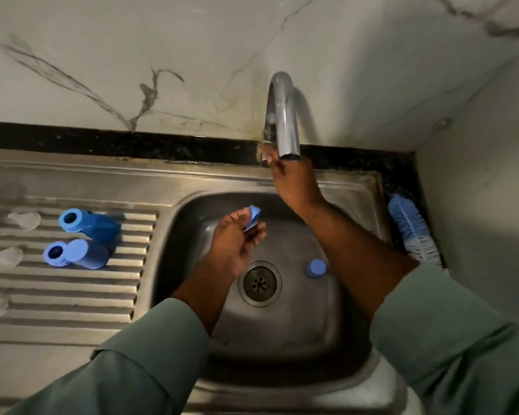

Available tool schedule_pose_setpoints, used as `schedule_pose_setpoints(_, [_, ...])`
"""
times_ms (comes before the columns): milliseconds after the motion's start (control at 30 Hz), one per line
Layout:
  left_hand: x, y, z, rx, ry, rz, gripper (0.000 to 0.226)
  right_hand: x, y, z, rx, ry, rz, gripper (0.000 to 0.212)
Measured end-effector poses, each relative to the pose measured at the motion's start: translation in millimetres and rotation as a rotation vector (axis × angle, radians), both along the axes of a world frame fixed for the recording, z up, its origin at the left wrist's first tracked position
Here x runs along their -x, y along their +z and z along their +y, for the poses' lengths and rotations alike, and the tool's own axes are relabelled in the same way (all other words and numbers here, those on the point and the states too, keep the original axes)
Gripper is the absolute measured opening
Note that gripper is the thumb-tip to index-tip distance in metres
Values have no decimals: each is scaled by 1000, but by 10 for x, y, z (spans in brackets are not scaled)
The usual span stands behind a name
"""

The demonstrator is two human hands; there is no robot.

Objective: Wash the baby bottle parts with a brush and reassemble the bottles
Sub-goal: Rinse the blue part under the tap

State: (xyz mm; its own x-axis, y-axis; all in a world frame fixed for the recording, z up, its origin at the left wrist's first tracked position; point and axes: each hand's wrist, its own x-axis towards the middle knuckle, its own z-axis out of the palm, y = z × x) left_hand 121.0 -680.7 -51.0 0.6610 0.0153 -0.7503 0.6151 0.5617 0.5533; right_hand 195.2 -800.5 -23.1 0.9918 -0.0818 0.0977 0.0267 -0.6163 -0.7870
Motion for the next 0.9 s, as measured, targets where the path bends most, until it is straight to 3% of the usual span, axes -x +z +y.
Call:
schedule_pose_setpoints(100, [-41,-123,-107,7,-19,-22,3,-68,-93,-58,-33,73,-123,32])
schedule_pose_setpoints(200, [-63,-189,-208,1,-34,-6,6,-116,-174,-28,150,481,-20,54])
schedule_pose_setpoints(267, [-84,-223,-234,3,-29,11,9,-122,-261,-60,204,622,38,52])
schedule_pose_setpoints(367, [-144,-243,-241,-11,-45,11,19,-54,-254,-134,36,415,61,32])
schedule_pose_setpoints(500, [-182,-237,-231,8,-11,29,26,-53,-92,-180,55,224,-66,30])
schedule_pose_setpoints(567, [-192,-212,-246,39,5,29,19,-129,-46,-204,61,238,-71,32])
schedule_pose_setpoints(700, [-213,-196,-279,40,-17,14,10,-365,-180,-245,267,345,27,31])
schedule_pose_setpoints(900, [-210,-151,-285,26,-143,1,9,-565,-306,-308,368,364,164,39])
